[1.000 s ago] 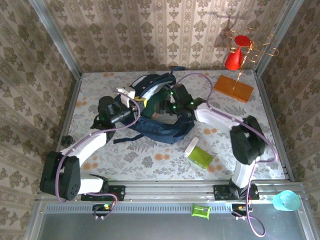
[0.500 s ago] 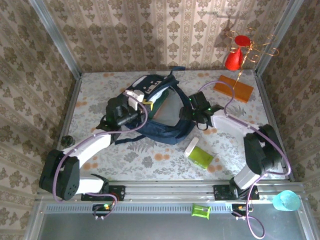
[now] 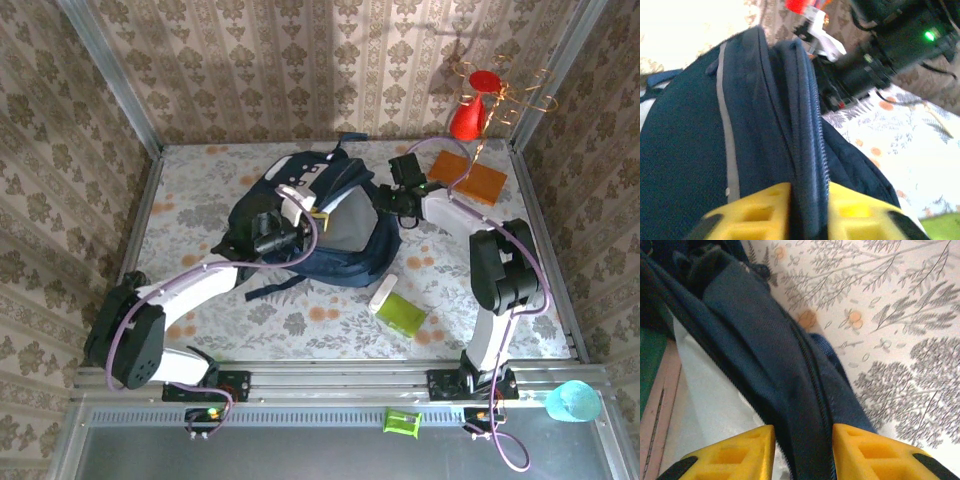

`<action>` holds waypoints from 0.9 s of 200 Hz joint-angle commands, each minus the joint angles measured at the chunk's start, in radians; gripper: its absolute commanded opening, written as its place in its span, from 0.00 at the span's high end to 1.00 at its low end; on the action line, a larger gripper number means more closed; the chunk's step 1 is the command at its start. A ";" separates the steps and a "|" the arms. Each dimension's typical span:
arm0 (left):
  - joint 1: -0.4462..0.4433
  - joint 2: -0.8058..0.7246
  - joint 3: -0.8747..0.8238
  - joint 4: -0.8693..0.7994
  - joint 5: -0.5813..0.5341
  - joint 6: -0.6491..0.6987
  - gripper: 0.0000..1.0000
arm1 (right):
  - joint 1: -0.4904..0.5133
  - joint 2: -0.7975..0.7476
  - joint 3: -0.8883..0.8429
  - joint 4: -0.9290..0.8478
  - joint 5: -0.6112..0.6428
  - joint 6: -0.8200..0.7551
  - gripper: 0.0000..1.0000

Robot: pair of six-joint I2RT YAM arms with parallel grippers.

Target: Pack the student bag

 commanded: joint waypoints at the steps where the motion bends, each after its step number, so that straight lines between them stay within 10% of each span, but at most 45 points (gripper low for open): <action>1: -0.012 -0.037 0.039 -0.059 0.061 0.089 0.61 | -0.027 -0.009 0.028 -0.050 -0.035 -0.056 0.63; 31: 0.062 -0.192 0.013 -0.309 0.037 0.327 0.40 | -0.039 -0.152 -0.081 -0.079 0.044 -0.078 0.57; 85: 0.256 -0.309 -0.140 -0.367 0.028 0.921 0.32 | 0.081 -0.455 -0.319 -0.004 -0.026 -0.039 0.53; 143: 0.337 -0.146 -0.119 -0.410 0.147 1.201 0.28 | 0.220 -0.404 -0.430 0.305 -0.324 0.215 0.24; 180: 0.337 -0.081 -0.076 -0.493 0.132 1.292 0.27 | 0.220 -0.298 -0.398 0.423 -0.357 0.315 0.26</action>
